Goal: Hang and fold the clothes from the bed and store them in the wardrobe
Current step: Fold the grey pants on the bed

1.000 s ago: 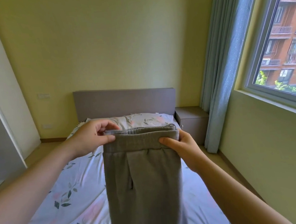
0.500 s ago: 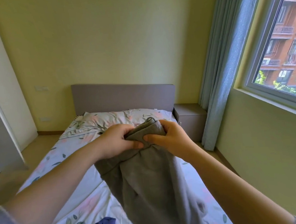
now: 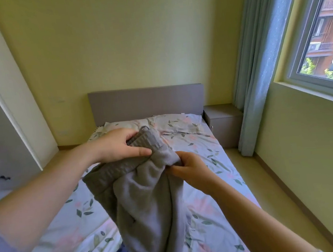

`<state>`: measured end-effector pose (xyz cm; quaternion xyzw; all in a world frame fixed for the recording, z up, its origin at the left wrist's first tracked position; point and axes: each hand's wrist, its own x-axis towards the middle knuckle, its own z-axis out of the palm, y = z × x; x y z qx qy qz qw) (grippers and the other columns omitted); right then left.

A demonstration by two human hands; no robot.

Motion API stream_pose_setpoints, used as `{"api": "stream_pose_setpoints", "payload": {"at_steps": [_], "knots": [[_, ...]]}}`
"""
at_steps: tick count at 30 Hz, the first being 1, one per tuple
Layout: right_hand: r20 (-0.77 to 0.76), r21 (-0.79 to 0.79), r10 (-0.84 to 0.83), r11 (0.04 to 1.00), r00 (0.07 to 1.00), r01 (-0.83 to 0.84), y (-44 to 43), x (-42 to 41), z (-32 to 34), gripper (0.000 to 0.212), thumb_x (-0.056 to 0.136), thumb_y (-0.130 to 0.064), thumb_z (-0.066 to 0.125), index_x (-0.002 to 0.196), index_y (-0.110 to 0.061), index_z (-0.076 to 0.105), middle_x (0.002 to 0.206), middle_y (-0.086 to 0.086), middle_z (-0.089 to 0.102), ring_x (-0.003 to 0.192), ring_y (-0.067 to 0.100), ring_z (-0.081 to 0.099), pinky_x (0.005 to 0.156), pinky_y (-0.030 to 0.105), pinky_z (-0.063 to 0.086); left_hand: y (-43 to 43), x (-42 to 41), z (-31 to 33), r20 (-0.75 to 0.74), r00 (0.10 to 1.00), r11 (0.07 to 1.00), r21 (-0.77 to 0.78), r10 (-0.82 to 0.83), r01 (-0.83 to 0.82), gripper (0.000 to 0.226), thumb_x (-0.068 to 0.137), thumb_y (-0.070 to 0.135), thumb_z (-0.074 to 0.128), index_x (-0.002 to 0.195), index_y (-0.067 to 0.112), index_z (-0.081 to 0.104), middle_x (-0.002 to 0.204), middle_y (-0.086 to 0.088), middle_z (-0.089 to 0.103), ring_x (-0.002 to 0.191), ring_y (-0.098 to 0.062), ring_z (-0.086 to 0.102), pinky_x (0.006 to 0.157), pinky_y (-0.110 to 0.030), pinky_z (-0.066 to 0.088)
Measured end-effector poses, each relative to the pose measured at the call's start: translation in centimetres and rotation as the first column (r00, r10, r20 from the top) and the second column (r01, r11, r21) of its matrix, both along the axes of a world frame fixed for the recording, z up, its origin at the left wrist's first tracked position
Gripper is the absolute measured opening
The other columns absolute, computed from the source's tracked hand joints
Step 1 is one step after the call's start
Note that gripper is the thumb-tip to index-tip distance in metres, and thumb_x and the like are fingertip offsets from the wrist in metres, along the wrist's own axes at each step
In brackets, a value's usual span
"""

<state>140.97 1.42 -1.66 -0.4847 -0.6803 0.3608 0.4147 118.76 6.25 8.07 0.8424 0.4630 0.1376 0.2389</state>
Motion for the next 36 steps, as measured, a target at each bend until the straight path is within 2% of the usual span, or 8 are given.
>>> {"api": "stream_pose_setpoints", "payload": {"at_steps": [2,6,8,12,20,26,31,36], "knots": [[0.068,0.026,-0.03,0.999,0.997,0.028,0.2,-0.3,0.7,0.019,0.085,-0.018,0.071,0.08,-0.002,0.062,0.067,0.001,0.051,0.061,0.006,0.044,0.058,0.024,0.036,-0.4,-0.6,-1.0,0.198,0.979,0.996,-0.085,0.048,-0.032,0.059,0.071,0.06,0.076,0.113,0.02,0.065,0.111,0.002,0.071,0.107,-0.016,0.065,0.1,-0.043,0.048],[0.042,-0.082,-0.04,0.996,0.998,0.043,0.2,2.2,0.6,0.021,0.086,-0.033,0.073,0.076,-0.017,0.064,0.069,-0.004,0.054,0.067,0.008,0.049,0.064,0.022,0.036,-0.3,-1.3,-1.6,0.402,0.91,0.993,-0.094,0.103,-0.07,0.046,0.071,0.04,0.07,0.112,0.02,0.066,0.111,0.002,0.072,0.107,-0.015,0.066,0.103,-0.045,0.047],[0.032,-0.166,-0.044,0.985,0.999,0.049,-0.3,4.0,-0.3,0.017,0.087,-0.04,0.071,0.091,-0.024,0.071,0.087,-0.009,0.069,0.081,0.006,0.061,0.074,0.019,0.046,-0.2,-1.0,-1.3,0.403,0.91,0.995,-0.064,0.094,-0.075,0.038,0.071,0.04,0.069,0.107,0.027,0.066,0.107,0.007,0.073,0.104,-0.013,0.066,0.1,-0.04,0.048],[0.071,-0.232,-0.198,0.95,0.978,0.209,-0.8,7.1,-3.8,0.022,0.094,-0.037,0.062,0.108,-0.022,0.069,0.106,-0.003,0.07,0.099,0.013,0.064,0.085,0.023,0.051,0.3,0.5,-0.7,0.386,0.922,0.999,-0.043,0.038,-0.023,0.026,0.082,0.025,0.071,0.106,0.03,0.064,0.106,0.01,0.072,0.102,-0.005,0.066,0.094,-0.028,0.048],[-0.025,-0.509,-0.372,0.804,0.928,0.308,-1.5,7.4,-11.9,0.015,0.093,-0.015,0.064,0.081,-0.006,0.066,0.075,0.013,0.065,0.064,0.02,0.06,0.066,0.033,0.051,0.9,2.7,0.3,0.28,0.96,0.997,0.073,-0.006,-0.015,0.03,0.085,0.011,0.072,0.112,0.02,0.061,0.112,-0.001,0.07,0.11,-0.018,0.063,0.104,-0.043,0.045],[-0.073,-0.711,-0.294,0.685,0.953,0.157,-2.1,2.8,-15.1,0.029,0.092,-0.029,0.064,0.08,-0.004,0.07,0.075,0.009,0.07,0.066,0.02,0.063,0.063,0.025,0.054,0.6,2.2,0.8,0.268,0.963,0.995,0.087,0.027,-0.052,0.029,0.085,0.008,0.071,0.108,0.023,0.061,0.113,-0.005,0.069,0.111,-0.022,0.062,0.105,-0.044,0.044],[-0.351,-0.775,-0.406,0.632,0.844,-0.018,-1.1,0.8,-16.6,0.027,0.094,-0.033,0.062,0.114,-0.016,0.065,0.117,0.009,0.066,0.11,0.024,0.062,0.093,0.04,0.053,-0.1,1.5,0.7,0.294,0.954,0.995,0.062,0.053,-0.075,0.026,0.085,0.009,0.07,0.103,0.026,0.06,0.11,0.002,0.069,0.103,-0.011,0.064,0.096,-0.028,0.047],[-0.41,-0.792,-0.539,0.611,0.736,0.007,-0.4,1.2,-16.5,0.039,0.088,-0.035,0.07,0.117,-0.008,0.065,0.108,0.009,0.064,0.102,0.026,0.058,0.09,0.04,0.046,-0.6,0.1,0.9,0.31,0.947,0.993,0.05,0.089,-0.11,0.025,0.085,0.01,0.07,0.101,0.028,0.06,0.102,0.014,0.069,0.088,0.009,0.064,0.079,-0.007,0.047]]}}
